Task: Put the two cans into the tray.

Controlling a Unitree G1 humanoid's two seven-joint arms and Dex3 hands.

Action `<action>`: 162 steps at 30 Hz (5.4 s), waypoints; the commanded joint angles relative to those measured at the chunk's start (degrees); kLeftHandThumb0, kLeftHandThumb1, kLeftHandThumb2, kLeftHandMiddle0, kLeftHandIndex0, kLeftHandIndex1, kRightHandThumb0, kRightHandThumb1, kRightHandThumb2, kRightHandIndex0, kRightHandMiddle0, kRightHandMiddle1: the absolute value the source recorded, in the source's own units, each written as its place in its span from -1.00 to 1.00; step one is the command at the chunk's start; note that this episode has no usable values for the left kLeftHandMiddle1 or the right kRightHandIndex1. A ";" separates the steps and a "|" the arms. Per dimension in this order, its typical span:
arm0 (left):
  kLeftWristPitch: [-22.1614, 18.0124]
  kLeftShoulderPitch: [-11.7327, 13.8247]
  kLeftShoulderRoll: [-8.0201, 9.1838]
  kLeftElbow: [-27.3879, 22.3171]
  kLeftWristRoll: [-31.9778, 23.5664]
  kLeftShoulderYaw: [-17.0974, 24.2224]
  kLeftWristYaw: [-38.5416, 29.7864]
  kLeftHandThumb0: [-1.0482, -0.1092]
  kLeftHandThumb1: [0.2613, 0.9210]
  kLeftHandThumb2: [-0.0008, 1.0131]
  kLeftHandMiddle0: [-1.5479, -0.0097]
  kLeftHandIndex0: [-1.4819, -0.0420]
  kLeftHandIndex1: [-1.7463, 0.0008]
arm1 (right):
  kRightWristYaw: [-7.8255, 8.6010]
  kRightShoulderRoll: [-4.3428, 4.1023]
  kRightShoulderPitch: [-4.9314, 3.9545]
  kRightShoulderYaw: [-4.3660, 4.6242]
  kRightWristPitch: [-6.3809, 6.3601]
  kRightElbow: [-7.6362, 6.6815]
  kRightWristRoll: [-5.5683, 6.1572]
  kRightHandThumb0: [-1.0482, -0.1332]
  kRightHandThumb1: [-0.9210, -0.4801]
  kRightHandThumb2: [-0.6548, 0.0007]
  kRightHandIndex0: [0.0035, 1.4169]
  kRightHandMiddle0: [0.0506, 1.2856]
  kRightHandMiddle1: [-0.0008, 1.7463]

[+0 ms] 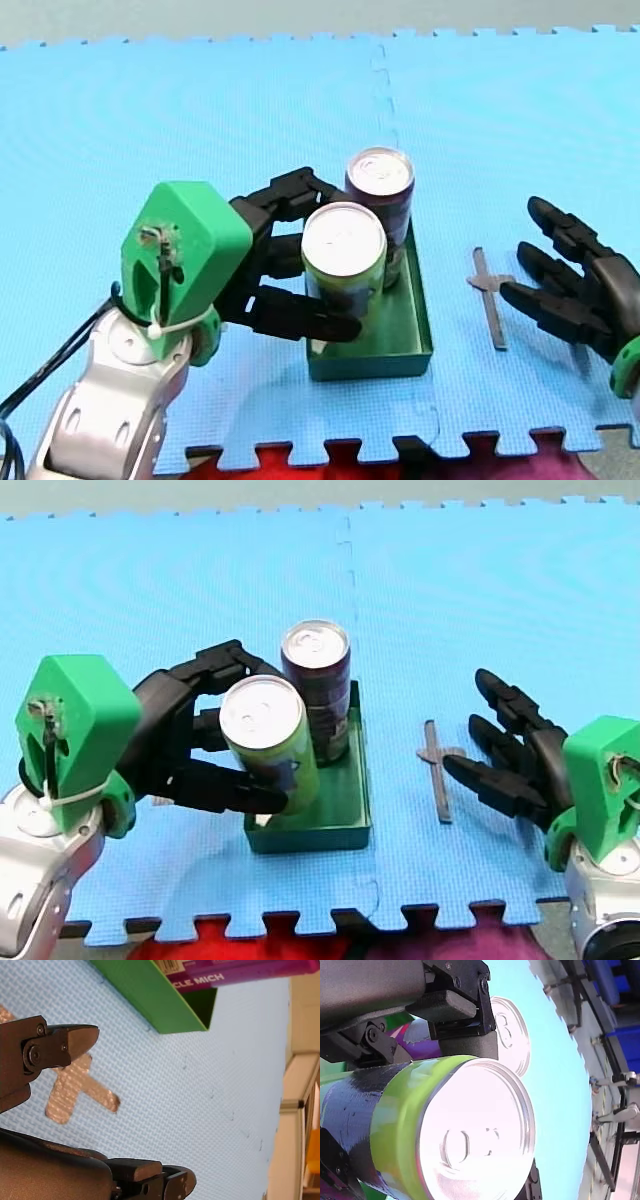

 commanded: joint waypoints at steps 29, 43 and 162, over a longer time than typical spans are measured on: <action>0.88 0.62 -0.37 1.89 1.93 -1.58 -0.20 0.63 0.67 -0.99 -0.18 0.30 -1.00 | 0.81 -0.35 0.60 -0.37 0.30 -0.77 0.72 -1.00 -1.00 0.64 -0.70 -0.79 -1.00; -1.72 1.52 -0.42 3.41 2.00 -1.32 -0.16 0.62 0.67 -1.00 -0.19 0.29 -1.00 | 0.87 -0.24 1.13 -0.16 0.08 -1.30 0.79 -1.00 -1.00 0.63 -0.69 -0.79 -1.00; -15.98 3.02 -1.49 6.10 13.73 -3.06 11.98 -0.91 1.00 -0.96 0.02 0.80 1.00 | 0.14 0.68 1.73 0.40 -1.28 -1.71 0.61 -1.00 -1.00 0.58 -0.65 -0.77 -1.00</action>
